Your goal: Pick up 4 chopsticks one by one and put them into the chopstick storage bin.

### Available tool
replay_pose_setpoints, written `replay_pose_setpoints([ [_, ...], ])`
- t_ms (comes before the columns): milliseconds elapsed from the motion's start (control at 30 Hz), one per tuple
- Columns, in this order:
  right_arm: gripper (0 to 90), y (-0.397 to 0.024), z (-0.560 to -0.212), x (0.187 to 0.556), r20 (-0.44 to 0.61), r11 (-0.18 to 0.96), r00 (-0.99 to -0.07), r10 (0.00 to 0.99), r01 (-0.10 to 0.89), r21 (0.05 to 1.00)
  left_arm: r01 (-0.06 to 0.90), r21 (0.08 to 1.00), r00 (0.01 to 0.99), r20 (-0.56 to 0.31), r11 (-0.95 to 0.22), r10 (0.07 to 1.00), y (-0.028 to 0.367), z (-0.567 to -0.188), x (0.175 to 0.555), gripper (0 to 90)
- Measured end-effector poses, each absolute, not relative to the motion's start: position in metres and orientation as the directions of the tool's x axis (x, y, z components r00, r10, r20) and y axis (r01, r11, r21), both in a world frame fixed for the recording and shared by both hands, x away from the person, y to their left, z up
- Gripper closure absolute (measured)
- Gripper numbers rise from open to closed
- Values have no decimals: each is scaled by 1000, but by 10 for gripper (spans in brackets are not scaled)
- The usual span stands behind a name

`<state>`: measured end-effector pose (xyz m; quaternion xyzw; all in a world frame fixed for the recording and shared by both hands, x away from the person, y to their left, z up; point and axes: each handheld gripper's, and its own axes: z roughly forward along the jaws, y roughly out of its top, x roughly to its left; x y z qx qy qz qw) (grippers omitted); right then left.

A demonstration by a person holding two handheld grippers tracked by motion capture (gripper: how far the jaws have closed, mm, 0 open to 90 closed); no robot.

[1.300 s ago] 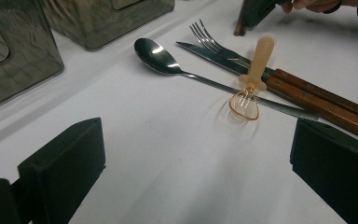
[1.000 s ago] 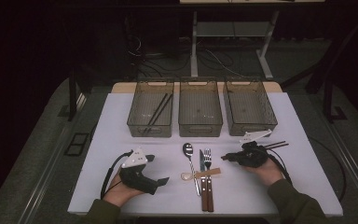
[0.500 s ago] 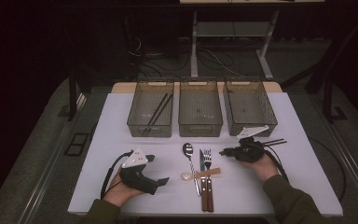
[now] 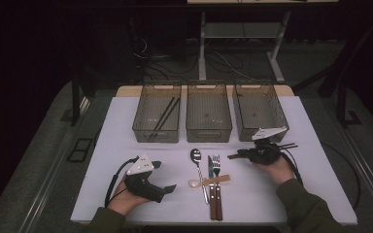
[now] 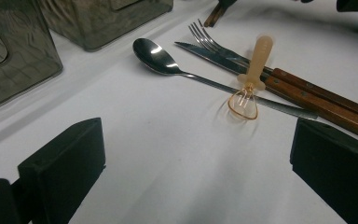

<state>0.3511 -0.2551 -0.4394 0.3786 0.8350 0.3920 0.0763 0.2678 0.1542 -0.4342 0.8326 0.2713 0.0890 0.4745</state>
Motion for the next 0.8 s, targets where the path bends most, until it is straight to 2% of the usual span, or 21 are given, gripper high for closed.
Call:
replay_pose_setpoints([
  [300, 897, -308, -430, 350, 109, 384, -610, 785, 617, 687, 370, 837, 836, -110, -404, 538, 154, -434, 268, 20],
  [467, 897, -344, -426, 350, 111, 320, -523, 845, 660, 679, 371, 837, 835, -112, -402, 538, 154, -435, 268, 20],
  [800, 897, -385, -428, 367, 78, 253, -397, 914, 712, 655, 375, 836, 835, -118, -400, 537, 154, -436, 269, 20],
])
